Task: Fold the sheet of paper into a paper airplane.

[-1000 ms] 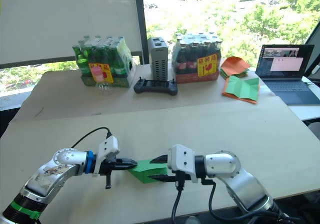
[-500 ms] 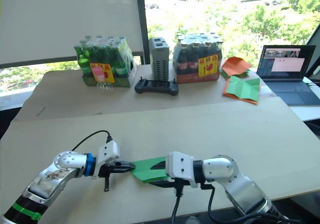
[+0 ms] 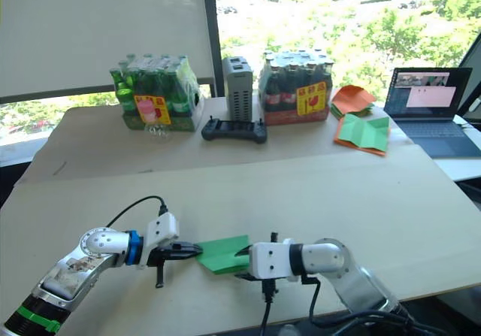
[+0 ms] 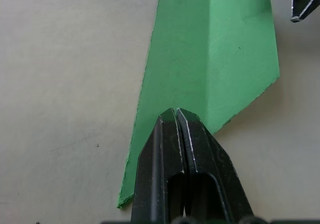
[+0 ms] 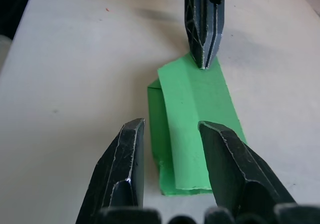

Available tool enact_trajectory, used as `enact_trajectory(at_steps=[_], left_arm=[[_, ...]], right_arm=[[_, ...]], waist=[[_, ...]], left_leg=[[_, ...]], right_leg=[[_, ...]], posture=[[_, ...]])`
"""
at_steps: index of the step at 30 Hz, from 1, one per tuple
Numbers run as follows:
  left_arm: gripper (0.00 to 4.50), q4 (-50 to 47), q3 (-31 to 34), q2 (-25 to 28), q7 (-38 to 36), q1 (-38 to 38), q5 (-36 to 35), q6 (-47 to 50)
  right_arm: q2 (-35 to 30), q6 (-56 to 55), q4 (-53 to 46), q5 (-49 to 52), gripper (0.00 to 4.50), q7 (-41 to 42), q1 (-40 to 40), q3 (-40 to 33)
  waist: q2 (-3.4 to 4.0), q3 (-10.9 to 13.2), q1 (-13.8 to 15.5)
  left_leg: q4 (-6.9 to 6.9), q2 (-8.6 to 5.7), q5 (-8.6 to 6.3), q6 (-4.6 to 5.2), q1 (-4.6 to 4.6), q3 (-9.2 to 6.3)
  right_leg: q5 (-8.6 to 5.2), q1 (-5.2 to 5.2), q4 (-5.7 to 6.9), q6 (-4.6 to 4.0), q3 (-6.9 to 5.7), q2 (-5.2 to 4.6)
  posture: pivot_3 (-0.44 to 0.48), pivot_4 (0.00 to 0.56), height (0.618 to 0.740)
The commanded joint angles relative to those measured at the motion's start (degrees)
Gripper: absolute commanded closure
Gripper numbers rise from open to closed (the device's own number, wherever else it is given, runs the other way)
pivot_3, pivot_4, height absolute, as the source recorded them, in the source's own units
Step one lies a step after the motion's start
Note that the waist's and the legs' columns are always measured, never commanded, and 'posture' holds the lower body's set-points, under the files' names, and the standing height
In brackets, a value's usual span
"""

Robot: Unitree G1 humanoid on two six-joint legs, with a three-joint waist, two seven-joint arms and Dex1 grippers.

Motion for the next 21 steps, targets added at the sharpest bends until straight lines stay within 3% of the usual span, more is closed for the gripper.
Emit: enact_trajectory(at_steps=[1,4,10,21], left_arm=[[4.44,1.07,-0.54,1.26,0.38,1.41,2.27,1.19],[4.44,0.7,-0.42,1.51,0.3,1.45,2.16,1.39],[4.5,0.31,-0.08,1.91,0.48,1.29,1.98,1.78],[4.5,0.13,-0.06,2.24,0.86,1.64,2.32,1.25]], right_arm=[[0.74,-3.26,0.73,-1.3,2.54,-0.82,-0.76,-0.42],[1.07,-3.9,1.4,-1.55,2.54,-0.65,-1.03,-0.37],[1.77,-4.05,1.51,-1.45,4.4,-0.15,-1.14,-0.12],[5.03,3.39,1.01,2.7,4.46,2.32,-3.41,-0.67]], waist=[[0.0,0.0,-0.01],[0.0,0.0,-0.05],[0.0,0.0,-0.06],[0.0,0.0,-0.22]], left_leg=[[0.0,0.0,0.0,0.0,0.0,0.0],[-0.01,0.01,0.0,0.0,0.0,0.0],[-0.03,0.02,0.0,0.0,0.01,0.0],[-0.05,0.04,0.0,-0.01,0.06,0.0]], right_leg=[[0.0,0.0,0.0,0.0,0.0,0.0],[0.0,0.0,0.0,0.0,0.0,0.01],[0.0,-0.01,0.0,0.0,0.0,0.01],[0.0,0.0,0.02,0.0,0.01,0.04]], posture=[[0.0,0.15,0.735],[0.0,0.15,0.735],[0.0,0.15,0.735],[0.0,0.15,0.735]])
